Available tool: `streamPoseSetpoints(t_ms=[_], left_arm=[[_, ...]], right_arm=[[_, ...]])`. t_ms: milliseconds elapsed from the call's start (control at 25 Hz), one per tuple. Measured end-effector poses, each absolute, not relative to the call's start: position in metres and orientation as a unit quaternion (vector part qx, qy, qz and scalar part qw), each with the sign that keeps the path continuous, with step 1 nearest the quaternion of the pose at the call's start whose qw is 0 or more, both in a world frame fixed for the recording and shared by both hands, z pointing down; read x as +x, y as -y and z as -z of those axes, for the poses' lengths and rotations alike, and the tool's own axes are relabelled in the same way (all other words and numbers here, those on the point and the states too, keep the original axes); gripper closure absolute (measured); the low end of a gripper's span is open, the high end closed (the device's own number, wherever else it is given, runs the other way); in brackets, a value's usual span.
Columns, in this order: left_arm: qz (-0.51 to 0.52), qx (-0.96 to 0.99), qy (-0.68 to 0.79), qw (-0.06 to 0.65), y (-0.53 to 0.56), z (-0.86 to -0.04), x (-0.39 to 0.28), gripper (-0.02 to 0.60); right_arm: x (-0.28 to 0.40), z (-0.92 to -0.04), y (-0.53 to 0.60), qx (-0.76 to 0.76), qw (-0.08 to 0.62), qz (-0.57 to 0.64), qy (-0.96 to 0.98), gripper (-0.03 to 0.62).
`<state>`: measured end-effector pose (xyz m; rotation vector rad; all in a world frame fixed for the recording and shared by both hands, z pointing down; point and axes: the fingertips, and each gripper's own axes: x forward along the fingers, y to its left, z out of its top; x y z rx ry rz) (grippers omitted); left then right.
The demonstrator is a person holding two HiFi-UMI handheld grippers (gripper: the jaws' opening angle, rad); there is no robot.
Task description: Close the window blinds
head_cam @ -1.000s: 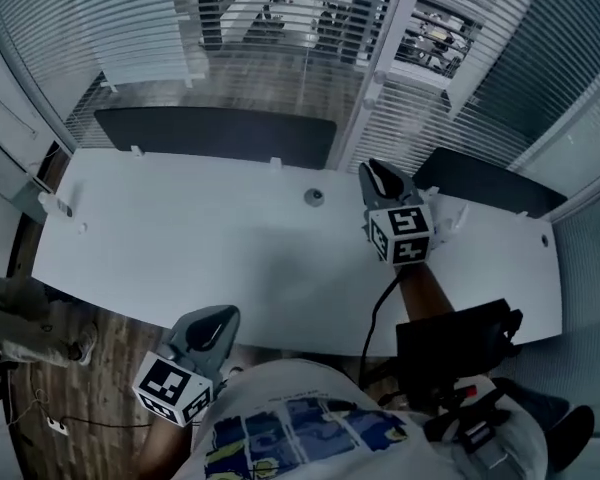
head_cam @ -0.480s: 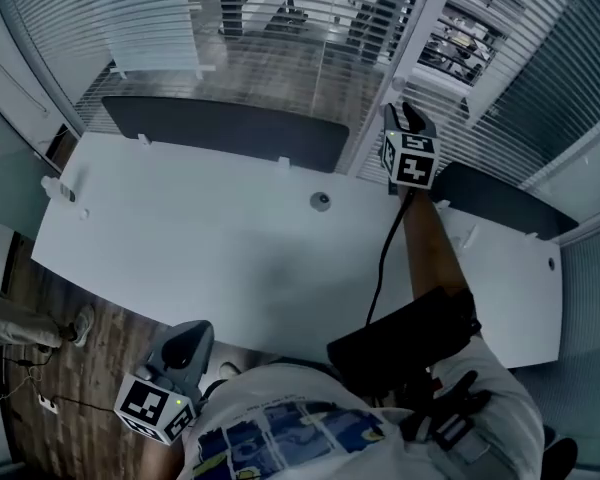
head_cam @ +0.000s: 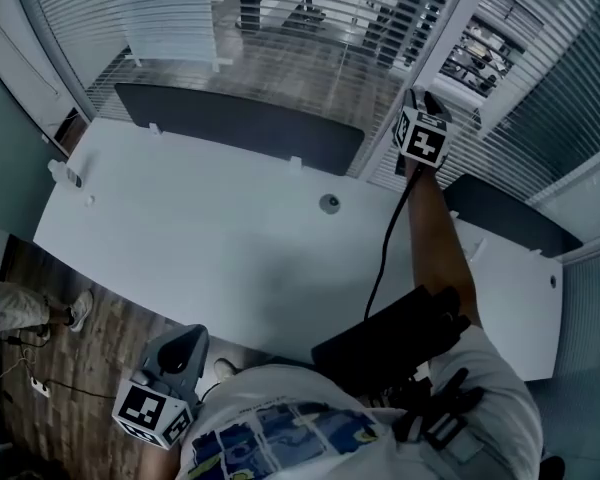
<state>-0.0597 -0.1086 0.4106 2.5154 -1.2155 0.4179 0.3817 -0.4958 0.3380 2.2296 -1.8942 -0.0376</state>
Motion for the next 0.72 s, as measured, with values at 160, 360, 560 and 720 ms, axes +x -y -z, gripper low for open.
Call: streamPoseSetpoints(t_ms=[160, 360, 560, 720], left_arm=[[-0.145, 0.877, 0.43, 0.159, 0.107, -0.412, -0.064, 0.575], [-0.145, 0.875, 0.433, 0.162, 0.107, -0.414, -0.069, 0.575], [-0.142, 0.872, 0.439, 0.164, 0.102, -0.413, -0.075, 0.575], [-0.138, 0.871, 0.443, 0.164, 0.101, -0.414, -0.083, 0.575]], right_arm=[[0.384, -0.334, 0.496, 0.778, 0.099, 0.003, 0.62, 0.462], [0.386, -0.336, 0.5, 0.793, 0.109, 0.01, 0.599, 0.465], [0.384, -0.33, 0.497, 0.803, 0.148, 0.032, 0.577, 0.47], [0.383, -0.332, 0.499, 0.805, 0.195, 0.055, 0.558, 0.471]])
